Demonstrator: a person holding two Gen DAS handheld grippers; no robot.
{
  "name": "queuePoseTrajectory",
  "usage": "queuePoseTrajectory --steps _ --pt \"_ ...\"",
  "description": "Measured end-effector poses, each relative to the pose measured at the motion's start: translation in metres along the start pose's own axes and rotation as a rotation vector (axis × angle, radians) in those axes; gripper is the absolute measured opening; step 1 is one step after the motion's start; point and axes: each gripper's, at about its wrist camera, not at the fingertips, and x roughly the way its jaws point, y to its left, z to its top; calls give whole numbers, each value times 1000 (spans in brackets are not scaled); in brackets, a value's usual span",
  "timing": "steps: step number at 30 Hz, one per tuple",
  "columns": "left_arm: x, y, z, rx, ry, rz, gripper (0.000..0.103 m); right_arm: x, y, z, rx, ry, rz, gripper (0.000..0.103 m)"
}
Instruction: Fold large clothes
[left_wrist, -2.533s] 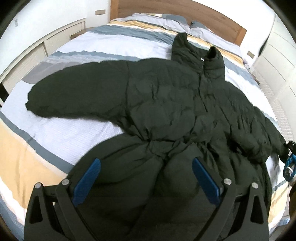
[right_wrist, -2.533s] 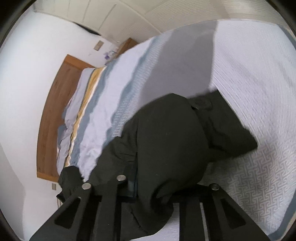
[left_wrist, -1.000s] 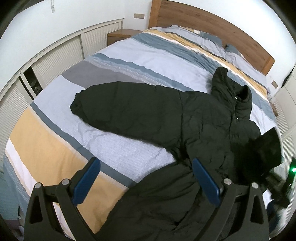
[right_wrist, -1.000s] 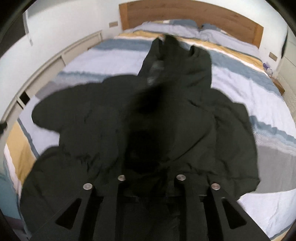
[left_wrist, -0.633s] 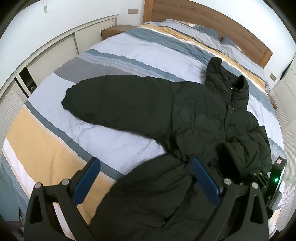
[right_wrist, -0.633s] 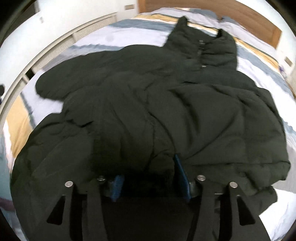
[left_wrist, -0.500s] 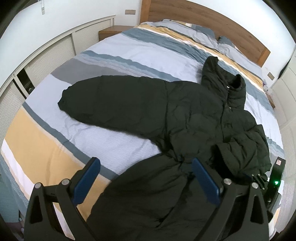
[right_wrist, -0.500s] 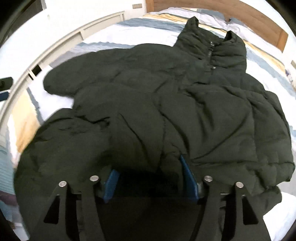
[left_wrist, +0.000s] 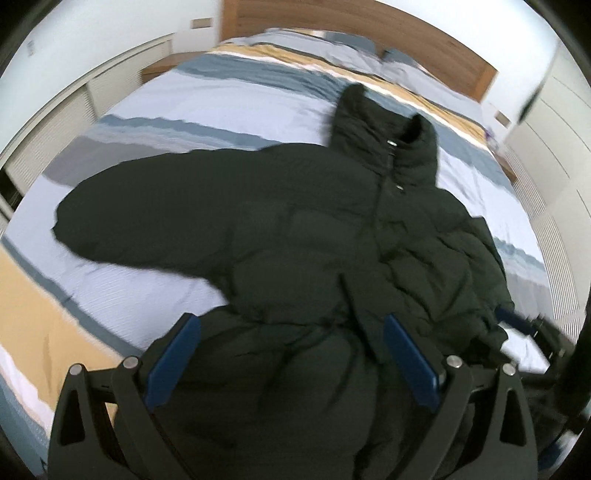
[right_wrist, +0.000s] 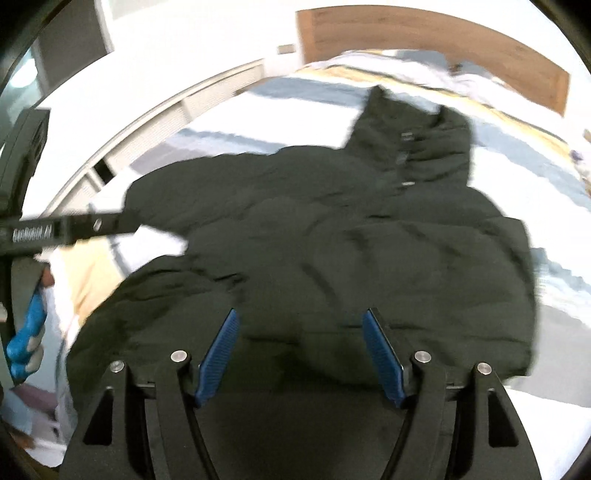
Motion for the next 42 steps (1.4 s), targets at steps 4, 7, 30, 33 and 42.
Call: queuePoseTrajectory --steps 4,7,30,33,42 --pt "15 -39 6 41 0 -48 100 -9 -47 7 44 -25 -109 69" --pt "29 -74 12 81 -9 -80 100 -9 -82 15 86 -41 -178 69" --pt "182 -140 -20 195 57 24 103 117 -158 -25 215 100 -221 72" --pt "183 -141 -22 205 59 35 103 120 -159 -27 219 115 -225 72" --pt "137 -128 -27 193 18 70 103 61 -127 -12 202 43 -226 72"
